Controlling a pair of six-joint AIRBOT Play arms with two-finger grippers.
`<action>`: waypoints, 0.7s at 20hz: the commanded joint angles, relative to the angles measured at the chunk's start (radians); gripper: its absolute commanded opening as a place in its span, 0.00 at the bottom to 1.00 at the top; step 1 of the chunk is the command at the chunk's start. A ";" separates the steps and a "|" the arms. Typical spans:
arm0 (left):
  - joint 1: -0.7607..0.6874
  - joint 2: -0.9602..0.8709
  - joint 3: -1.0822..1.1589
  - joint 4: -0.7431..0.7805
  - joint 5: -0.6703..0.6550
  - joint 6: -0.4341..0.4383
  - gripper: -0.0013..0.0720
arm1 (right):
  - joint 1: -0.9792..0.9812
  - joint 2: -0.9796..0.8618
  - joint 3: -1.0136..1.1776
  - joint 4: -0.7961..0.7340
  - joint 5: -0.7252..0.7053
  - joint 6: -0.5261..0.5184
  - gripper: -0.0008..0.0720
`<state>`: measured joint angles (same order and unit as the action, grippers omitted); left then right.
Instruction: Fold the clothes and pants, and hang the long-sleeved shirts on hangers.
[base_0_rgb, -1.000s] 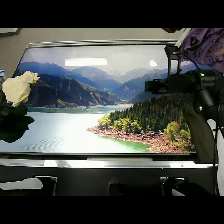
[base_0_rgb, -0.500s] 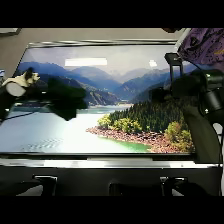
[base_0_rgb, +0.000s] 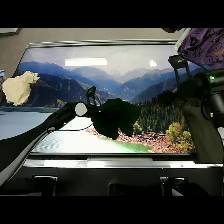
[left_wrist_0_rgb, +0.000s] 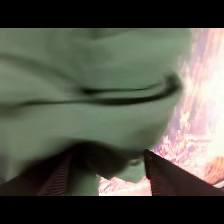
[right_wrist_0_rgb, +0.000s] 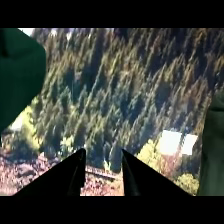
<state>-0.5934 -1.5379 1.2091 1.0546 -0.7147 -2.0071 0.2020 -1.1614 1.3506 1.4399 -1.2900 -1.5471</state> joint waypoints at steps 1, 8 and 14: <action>0.129 0.039 0.047 -0.005 -0.111 0.095 0.76 | -0.015 -0.026 -0.005 -0.060 0.130 0.121 0.43; 0.560 0.176 0.100 -0.005 -0.326 0.254 0.76 | -0.380 -0.382 -0.005 0.792 0.087 0.003 0.67; 0.673 0.173 0.098 -0.005 -0.340 0.254 0.75 | -0.280 -0.555 -0.005 0.869 0.110 -0.099 0.67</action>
<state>0.0254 -1.3697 1.3052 1.0508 -1.0355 -1.7638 -0.1127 -1.6428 1.3460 2.2127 -1.2026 -1.5974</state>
